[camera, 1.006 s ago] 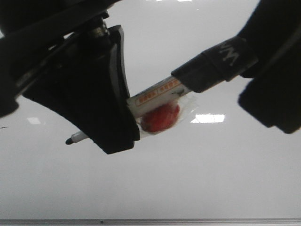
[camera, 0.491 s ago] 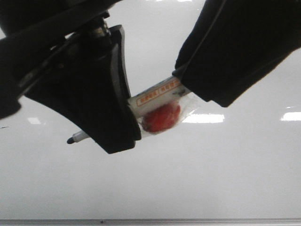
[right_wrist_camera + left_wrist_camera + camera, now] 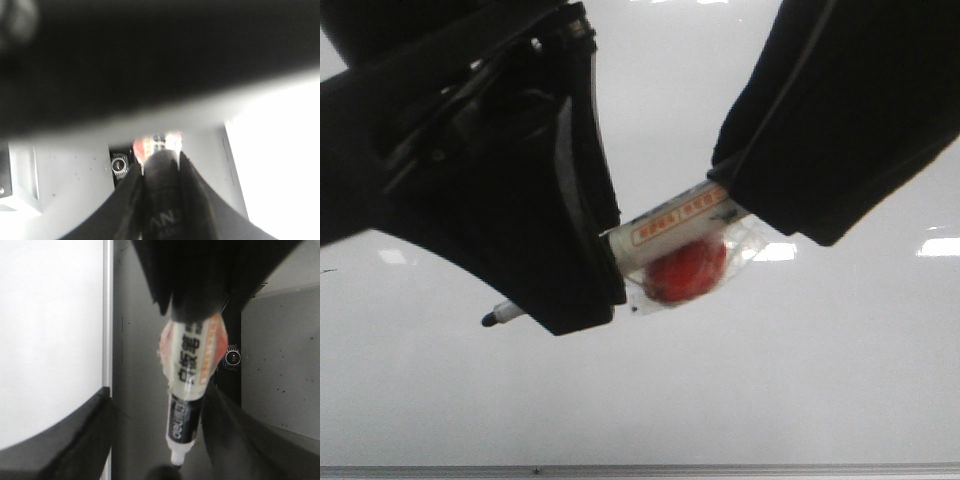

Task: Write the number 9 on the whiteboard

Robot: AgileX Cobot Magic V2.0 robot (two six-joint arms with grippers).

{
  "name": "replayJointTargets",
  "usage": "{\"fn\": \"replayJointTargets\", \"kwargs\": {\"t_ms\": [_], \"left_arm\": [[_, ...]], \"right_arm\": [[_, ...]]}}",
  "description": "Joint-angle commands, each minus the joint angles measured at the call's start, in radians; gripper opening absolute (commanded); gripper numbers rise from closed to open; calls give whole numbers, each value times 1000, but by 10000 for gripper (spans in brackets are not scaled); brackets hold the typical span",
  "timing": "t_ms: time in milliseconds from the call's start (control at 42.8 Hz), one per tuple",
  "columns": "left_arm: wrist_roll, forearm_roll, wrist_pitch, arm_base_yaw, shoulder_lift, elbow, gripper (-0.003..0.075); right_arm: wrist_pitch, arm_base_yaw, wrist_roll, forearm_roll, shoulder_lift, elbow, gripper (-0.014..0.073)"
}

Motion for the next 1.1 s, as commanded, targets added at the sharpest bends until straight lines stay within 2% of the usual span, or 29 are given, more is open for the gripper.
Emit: {"fn": "replayJointTargets", "kwargs": {"t_ms": [0,187,421,608,678,819,982,1076], "left_arm": [[-36,23,-21,-6,-72,-31,419],[-85,36,10,68,-180,-31,419],[-189,36,5,314,-348,-27,419],[-323,36,-54,525,-494,49,419],[-378,36,-91,600,-536,97,419],[-396,17,-160,693,-580,175,419],[-396,12,-189,705,-575,203,419],[-396,2,-189,705,-563,203,419]], "right_arm": [[-15,-16,-4,-5,-32,-32,-39],[26,-112,37,-66,-102,-32,-39],[46,-333,186,-123,-253,-29,-39],[-68,-500,402,-120,-356,66,-39],[-128,-519,429,-105,-373,126,-39],[-269,-518,428,-82,-377,194,-39],[-416,-514,424,-81,-353,194,-40],[-443,-501,424,-81,-317,172,-70]]}}
